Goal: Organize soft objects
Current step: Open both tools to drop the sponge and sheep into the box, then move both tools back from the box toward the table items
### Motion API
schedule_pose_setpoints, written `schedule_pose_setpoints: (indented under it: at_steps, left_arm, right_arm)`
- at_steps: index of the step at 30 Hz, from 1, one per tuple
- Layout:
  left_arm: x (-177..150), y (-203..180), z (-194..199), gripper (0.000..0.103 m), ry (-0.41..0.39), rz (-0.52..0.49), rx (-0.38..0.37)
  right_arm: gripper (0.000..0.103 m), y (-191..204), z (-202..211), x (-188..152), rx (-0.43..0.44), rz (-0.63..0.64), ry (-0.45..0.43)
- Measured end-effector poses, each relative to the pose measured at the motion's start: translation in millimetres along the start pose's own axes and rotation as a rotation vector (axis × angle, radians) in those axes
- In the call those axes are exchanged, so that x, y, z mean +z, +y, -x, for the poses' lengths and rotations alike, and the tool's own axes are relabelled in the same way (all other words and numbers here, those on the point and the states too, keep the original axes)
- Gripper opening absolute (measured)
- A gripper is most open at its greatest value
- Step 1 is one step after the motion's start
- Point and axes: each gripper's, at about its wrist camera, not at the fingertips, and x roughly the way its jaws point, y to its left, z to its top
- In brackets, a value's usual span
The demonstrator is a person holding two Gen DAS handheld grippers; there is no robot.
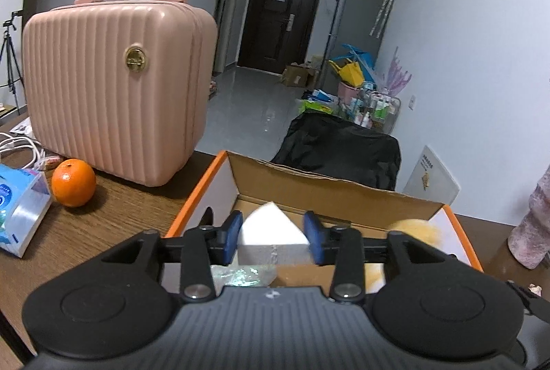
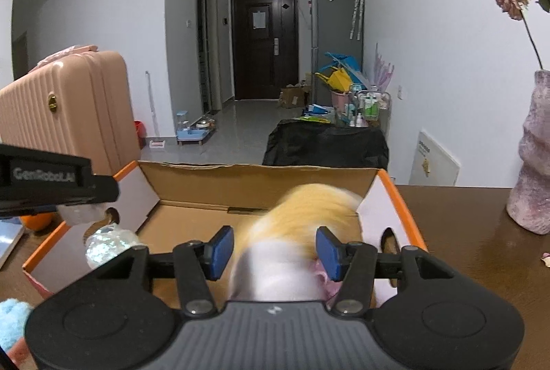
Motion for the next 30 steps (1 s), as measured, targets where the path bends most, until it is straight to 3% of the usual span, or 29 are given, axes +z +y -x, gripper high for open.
schedule_pose_setpoints:
  at_steps: [2,4,5,7,8,10,23,30]
  left_arm:
    - [0,2,1,0.068,-0.007,0.007,0.016]
    - [1,3,3,0.084,-0.018,0.007,0.034]
    - [1,3,4,0.087,-0.023,0.007,0.038]
    - [1,4,6,0.101,-0.029,0.013,0.055]
    - [1,5,7,0.102,-0.038,0.018,0.071]
    - [1,5,8,0.103,-0.049,0.017,0.078]
    - [-3,1,21,0.103,-0.072,-0.021,0.052]
    - [-5,9,43,0.103,-0.085,0.003,-0.007]
  right_arm:
    - [0.074,-4,1,0,-0.006,-0.014,-0.007]
    - [0.084,-6,2,0,-0.027,-0.020,-0.016]
    - [0.089,-7,3,0,-0.032,-0.021,-0.020]
    - [0.094,-10,3,0,-0.039,-0.030,-0.023]
    - [0.101,-12,3,1,-0.042,-0.035,-0.023]
    - [0.103,-14,3,1,-0.047,-0.040,-0.025]
    - [0.103,-18,14,-6,-0.045,-0.026,-0.042]
    - [0.103,-18,34,-10,-0.041,0.000,-0.086]
